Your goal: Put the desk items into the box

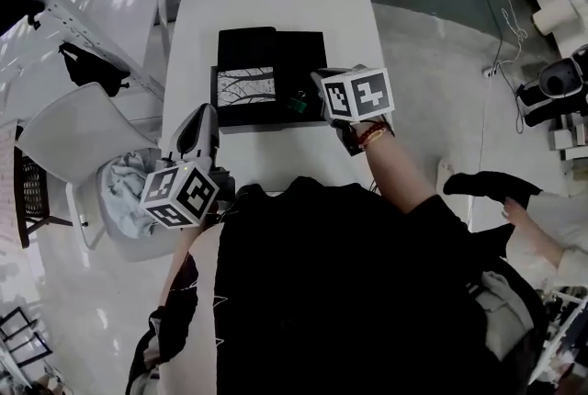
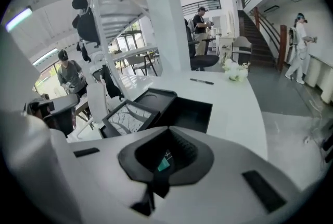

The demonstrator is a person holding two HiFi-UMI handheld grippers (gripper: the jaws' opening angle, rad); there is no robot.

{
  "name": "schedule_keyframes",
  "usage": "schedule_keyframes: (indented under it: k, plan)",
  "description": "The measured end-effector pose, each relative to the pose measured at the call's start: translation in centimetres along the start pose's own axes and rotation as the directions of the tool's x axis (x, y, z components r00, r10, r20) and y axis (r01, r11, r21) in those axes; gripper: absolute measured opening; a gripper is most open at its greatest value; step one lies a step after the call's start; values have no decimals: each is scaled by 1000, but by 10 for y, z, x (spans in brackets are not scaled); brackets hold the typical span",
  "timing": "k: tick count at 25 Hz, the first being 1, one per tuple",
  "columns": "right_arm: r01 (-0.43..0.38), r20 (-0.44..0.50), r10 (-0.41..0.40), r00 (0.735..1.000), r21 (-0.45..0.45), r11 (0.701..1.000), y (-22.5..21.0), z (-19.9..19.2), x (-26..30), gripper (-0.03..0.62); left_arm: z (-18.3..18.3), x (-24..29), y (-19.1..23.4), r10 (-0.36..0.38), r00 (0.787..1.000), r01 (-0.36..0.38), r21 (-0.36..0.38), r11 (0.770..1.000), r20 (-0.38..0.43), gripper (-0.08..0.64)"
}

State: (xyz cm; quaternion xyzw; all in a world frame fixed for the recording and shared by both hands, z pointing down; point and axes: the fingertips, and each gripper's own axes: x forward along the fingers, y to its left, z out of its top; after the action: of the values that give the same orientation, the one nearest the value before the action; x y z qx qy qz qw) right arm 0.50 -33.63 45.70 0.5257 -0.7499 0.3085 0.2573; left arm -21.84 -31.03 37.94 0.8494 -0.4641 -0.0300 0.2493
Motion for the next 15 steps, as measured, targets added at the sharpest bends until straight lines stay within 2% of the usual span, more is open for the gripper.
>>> schedule_keyframes:
  k: [3, 6, 10, 15]
  plan:
    - [-5, 100, 1, 995, 41, 999, 3, 18, -15, 6, -3, 7, -9, -25, 1000, 25, 10, 1000, -11, 11]
    - [-34, 233, 23, 972, 43, 998, 12, 40, -33, 6, -4, 12, -17, -43, 999, 44, 13, 999, -16, 11]
    - [-63, 432, 54, 900, 5, 998, 25, 69, -61, 6, -4, 18, -27, -66, 998, 67, 18, 998, -18, 11]
    - [-65, 552, 46, 833, 16, 998, 29, 78, -80, 5, -4, 18, -32, -76, 997, 76, 25, 997, -19, 11]
